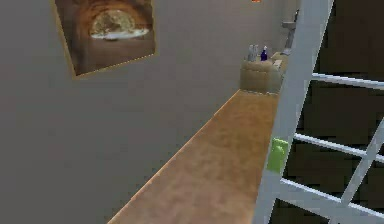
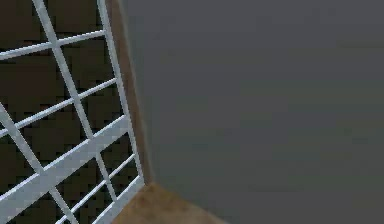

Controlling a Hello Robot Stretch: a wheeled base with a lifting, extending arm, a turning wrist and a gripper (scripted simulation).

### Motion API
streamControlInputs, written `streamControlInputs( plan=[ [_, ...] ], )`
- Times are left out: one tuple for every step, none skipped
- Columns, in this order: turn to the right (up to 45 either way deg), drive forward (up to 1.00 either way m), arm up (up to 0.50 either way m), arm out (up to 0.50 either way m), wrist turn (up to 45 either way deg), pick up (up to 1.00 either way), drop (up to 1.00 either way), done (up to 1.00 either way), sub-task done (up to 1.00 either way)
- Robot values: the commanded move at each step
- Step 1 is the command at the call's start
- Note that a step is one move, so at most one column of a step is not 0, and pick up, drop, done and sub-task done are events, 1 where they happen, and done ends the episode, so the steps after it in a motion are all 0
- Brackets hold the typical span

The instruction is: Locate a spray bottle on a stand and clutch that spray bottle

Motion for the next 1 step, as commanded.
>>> streamControlInputs(
  plan=[
    [-15.0,0.0,0.0,0.0,0.0,0.0,0.0,0.0,0.0]
  ],
)
